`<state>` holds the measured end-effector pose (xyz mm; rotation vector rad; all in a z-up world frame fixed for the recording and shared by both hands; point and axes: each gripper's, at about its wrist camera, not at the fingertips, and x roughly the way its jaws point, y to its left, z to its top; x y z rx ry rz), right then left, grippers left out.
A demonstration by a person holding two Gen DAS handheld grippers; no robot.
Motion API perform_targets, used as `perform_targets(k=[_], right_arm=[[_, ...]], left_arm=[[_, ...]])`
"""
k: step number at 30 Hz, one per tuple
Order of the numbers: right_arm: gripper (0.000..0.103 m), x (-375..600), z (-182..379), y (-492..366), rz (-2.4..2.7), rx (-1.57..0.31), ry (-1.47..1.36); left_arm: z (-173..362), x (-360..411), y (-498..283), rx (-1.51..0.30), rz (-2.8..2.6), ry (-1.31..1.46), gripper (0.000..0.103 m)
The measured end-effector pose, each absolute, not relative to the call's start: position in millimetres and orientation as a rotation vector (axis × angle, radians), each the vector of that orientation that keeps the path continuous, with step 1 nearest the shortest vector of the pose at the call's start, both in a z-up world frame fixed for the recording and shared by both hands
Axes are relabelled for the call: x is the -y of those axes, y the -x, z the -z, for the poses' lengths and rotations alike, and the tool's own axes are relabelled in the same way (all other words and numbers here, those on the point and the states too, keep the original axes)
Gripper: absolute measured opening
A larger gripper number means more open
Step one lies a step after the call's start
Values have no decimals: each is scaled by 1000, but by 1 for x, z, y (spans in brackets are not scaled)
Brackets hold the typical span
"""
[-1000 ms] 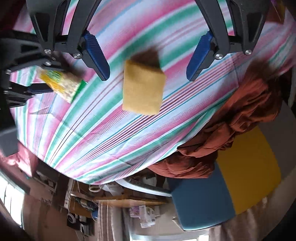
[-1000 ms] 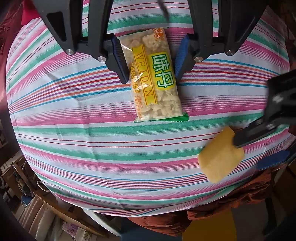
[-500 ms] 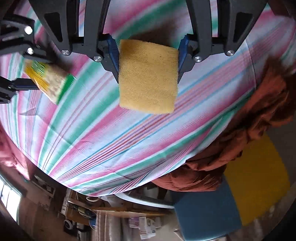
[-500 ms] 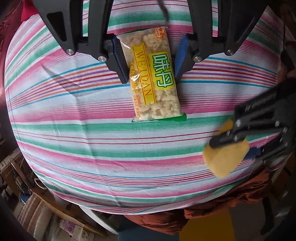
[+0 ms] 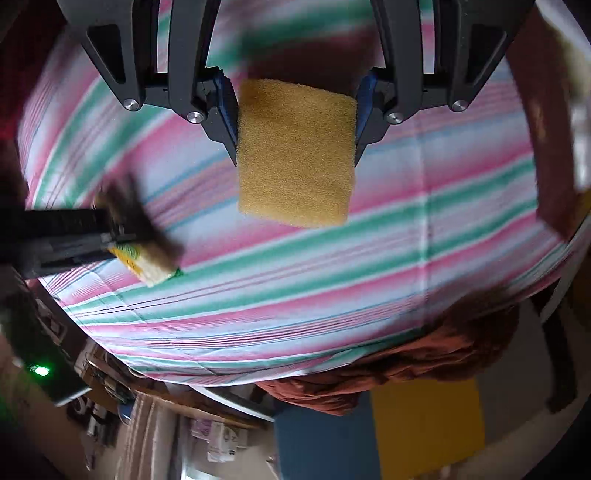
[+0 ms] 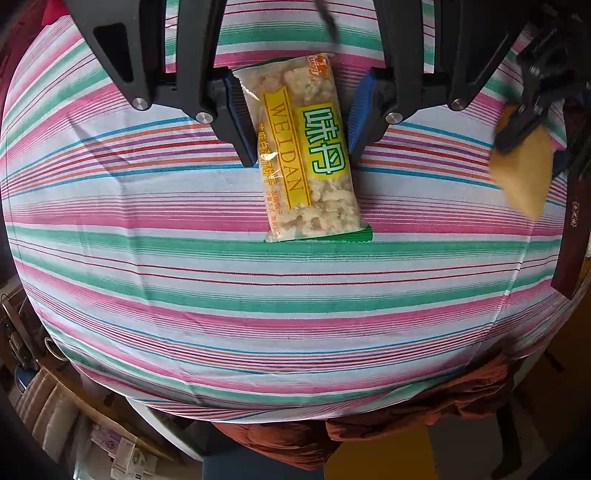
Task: Organize objects
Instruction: 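Carry the yellow sponge and WEIDAN snack bag over the gold tray with both tools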
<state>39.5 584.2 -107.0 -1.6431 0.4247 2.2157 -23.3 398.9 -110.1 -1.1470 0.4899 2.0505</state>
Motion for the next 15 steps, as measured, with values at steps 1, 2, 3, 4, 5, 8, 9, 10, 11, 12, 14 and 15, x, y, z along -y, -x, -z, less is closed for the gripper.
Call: perform_targets(k=[1,2,3,4,5,8,9,10,11,12,14,15], right_arm=[[48,-582,109,-39,-2214,-420,1644],[48,-570,103,-43,-2213,-415,1644],[48,-568,105,-44,-2212,-408,1645],[48,-570,106,-43,-2212,-404,1645],[48,-568,106,-42,-2210,-399,1646],[48,-566,107,-41,-2205,-382,1649],[48,-566,108,-40,-2202,-374,1651],[48,-565,108,-39,-2200,-368,1652],[48,-571,111,-33,-2197,-360,1654],[48,-574,112,-32,-2194,-354,1655],[48,-573,114,-31,-2181,-354,1657],[48,-574,115,-30,-2171,-369,1660]], left_arm=[[111,-391,20,-480,-2063,1141,52],[111,-383,17,-469,-2073,1135,52],[112,-377,16,-462,-2080,1129,52],[112,-371,12,-462,-2083,1116,52],[112,-369,11,-464,-2085,1107,53],[113,-365,9,-463,-2085,1091,53],[113,-364,9,-461,-2083,1086,53],[114,-363,9,-456,-2080,1084,53],[115,-363,9,-453,-2078,1083,53],[115,-362,9,-450,-2078,1076,53],[116,-361,7,-453,-2079,1060,53],[116,-361,7,-457,-2079,1052,53]])
